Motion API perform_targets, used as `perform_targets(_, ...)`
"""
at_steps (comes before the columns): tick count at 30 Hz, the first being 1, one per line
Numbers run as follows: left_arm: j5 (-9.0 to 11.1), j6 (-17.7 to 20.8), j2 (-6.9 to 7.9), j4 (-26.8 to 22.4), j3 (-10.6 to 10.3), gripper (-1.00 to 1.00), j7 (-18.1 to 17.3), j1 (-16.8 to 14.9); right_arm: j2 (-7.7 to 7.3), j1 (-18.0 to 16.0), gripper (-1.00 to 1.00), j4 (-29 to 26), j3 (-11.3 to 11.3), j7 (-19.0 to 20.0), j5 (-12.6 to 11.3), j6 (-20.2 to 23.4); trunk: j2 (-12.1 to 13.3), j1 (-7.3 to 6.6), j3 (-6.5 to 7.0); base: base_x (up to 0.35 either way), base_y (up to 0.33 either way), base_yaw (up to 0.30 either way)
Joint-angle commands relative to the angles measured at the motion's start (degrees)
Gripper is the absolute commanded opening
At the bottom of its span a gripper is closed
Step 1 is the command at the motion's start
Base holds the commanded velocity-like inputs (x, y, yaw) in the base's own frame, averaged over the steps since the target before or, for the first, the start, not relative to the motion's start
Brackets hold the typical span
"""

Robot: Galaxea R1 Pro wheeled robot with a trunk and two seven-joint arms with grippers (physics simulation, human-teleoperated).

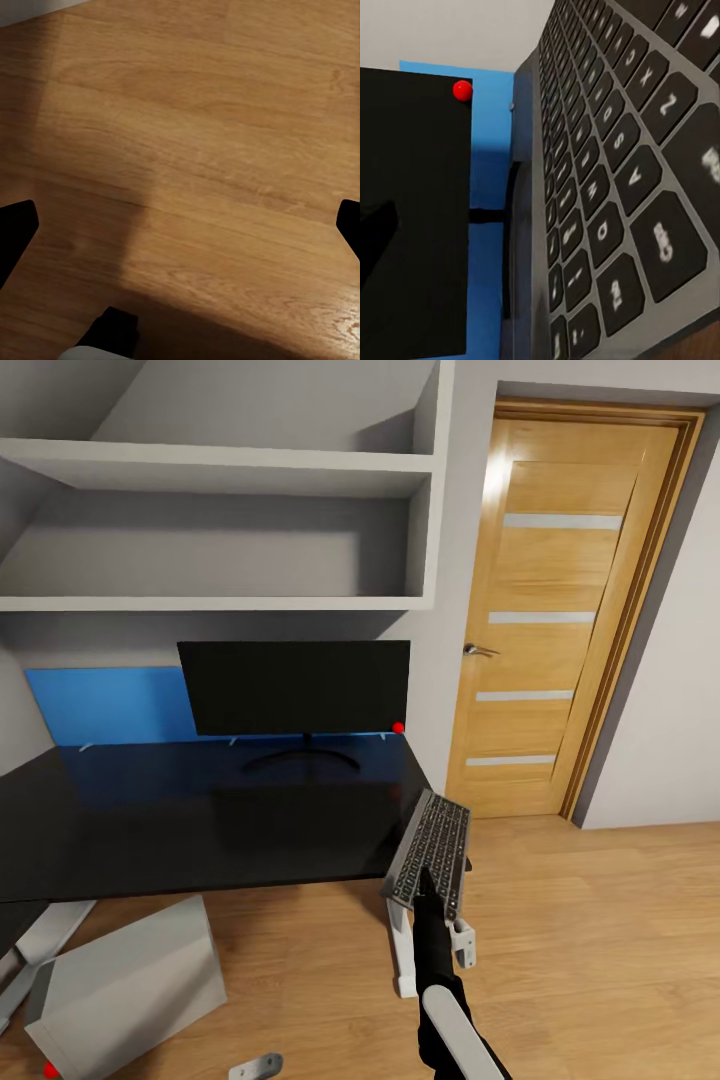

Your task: In the bedroom, organize the workspace by keeping the computer under the desk, ensuring the monitor is on the desk, placing the keyboard on the desk next to the monitor, placing the mouse on the desk next to the keyboard, moving the folder from the swivel chair onto the desk next to the mouse, stacking the notebook on top of the folder with the pen on top of the notebook, and positioning the swivel chair next to the desk.

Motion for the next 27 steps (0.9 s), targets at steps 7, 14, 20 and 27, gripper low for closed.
perform_targets(7, 0.1, 0.3, 0.05, -0.1, -0.3, 1.0, 0.4, -0.1, -0.03, 0.0, 1.0, 0.0, 0.1, 0.1, -0.5, -0.3, 0.0, 0.0, -0.06, 0.0, 0.0, 0.0)
perform_targets(14, 0.1, 0.3, 0.05, -0.1, -0.3, 1.0, 0.4, -0.1, -0.03, 0.0, 1.0, 0.0, 0.2, 0.1, -0.5, -0.3, 0.0, 0.0, -0.06, 0.0, 0.0, 0.0)
perform_targets(20, 0.1, 0.3, 0.08, -0.1, -0.3, 1.0, 0.4, -0.1, -0.03, 0.0, 1.0, 0.0, 0.3, 0.1, -0.5, -0.3, 0.0, 0.0, -0.06, 0.0, 0.0, 0.0)
perform_targets(27, 0.1, 0.3, 0.05, 0.1, -0.3, 1.0, 0.4, -0.1, 0.08, 0.0, 1.0, 1.9, 0.3, 0.1, -0.6, -0.3, 0.0, 0.0, -0.06, 0.0, 0.0, 0.0)
